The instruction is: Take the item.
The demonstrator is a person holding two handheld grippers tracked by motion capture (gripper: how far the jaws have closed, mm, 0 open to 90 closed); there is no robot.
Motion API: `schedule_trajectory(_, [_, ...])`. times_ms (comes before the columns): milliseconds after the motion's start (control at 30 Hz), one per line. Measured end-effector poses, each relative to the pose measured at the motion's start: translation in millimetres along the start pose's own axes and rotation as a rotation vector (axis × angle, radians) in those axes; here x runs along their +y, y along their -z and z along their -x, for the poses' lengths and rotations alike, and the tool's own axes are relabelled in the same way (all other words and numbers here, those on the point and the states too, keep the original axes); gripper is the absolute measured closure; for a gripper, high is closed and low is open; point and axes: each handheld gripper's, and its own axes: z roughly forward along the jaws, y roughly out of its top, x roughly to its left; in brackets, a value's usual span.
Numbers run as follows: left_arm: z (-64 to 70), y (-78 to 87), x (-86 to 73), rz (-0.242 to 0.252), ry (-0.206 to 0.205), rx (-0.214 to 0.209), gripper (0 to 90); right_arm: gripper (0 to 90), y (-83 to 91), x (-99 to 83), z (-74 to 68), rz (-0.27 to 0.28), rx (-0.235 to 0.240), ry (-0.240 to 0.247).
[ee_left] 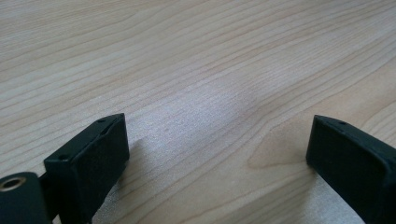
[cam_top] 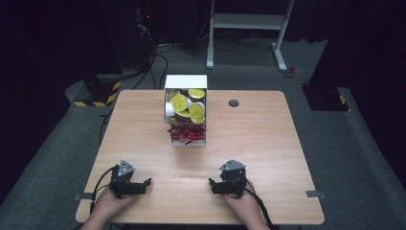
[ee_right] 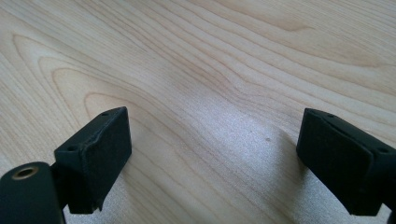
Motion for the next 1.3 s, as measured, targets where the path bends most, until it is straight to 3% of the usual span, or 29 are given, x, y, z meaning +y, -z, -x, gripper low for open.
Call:
schedule_trajectory(1000, [-0.2, -0.2, 0.2, 0.001, 0.000, -0.002, 6.1, 9.8, 1.4, -1.4, -0.2, 0.000, -0.002, -0.006])
schedule_trajectory(1300, [-0.5, -0.4, 0.4, 0.001, -0.001, -0.003, 6.0, 14.6, 4.7, -1.8, -0.9, 0.003, -0.002, -0.001])
